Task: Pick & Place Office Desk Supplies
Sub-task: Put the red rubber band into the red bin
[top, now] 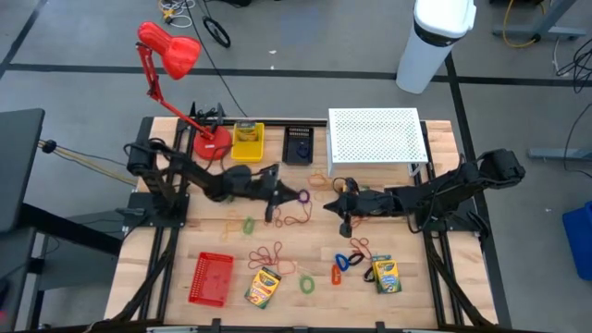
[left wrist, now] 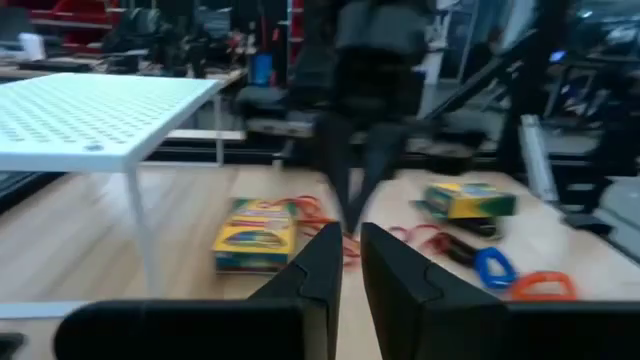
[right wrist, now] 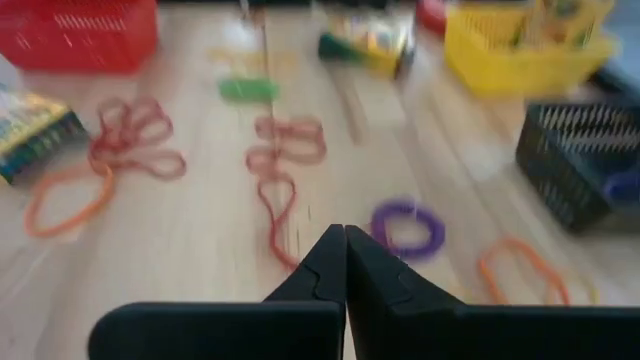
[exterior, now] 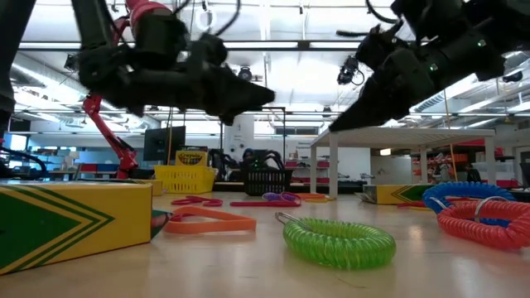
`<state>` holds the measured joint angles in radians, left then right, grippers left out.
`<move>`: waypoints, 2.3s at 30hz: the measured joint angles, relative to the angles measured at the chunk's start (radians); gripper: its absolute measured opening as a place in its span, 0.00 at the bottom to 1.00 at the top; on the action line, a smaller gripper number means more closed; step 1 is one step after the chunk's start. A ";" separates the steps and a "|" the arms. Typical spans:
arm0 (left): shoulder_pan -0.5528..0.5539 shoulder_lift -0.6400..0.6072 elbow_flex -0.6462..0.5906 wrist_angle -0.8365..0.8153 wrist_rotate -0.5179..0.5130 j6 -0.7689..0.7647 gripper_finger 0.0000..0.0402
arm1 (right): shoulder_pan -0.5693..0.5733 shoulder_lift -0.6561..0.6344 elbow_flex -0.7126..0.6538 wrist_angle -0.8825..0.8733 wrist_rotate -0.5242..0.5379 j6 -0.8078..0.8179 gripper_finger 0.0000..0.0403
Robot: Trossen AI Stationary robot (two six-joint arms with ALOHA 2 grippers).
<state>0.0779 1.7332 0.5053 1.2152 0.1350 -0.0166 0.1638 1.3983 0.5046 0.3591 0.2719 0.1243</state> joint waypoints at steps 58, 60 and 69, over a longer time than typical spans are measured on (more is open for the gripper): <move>-0.033 0.000 -0.060 0.030 -0.003 -0.021 0.11 | 0.091 0.038 0.187 -0.805 -0.110 0.529 0.02; -0.033 0.000 -0.060 0.030 -0.003 -0.021 0.11 | 0.091 0.038 0.216 -0.790 -0.111 0.506 0.03; -0.033 0.000 -0.060 0.030 -0.002 -0.021 0.11 | 0.091 0.042 0.307 -0.639 -0.111 0.396 0.01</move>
<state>0.0452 1.7336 0.4454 1.2453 0.1326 -0.0373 0.2550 1.4402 0.8119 -0.2801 0.1614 0.5203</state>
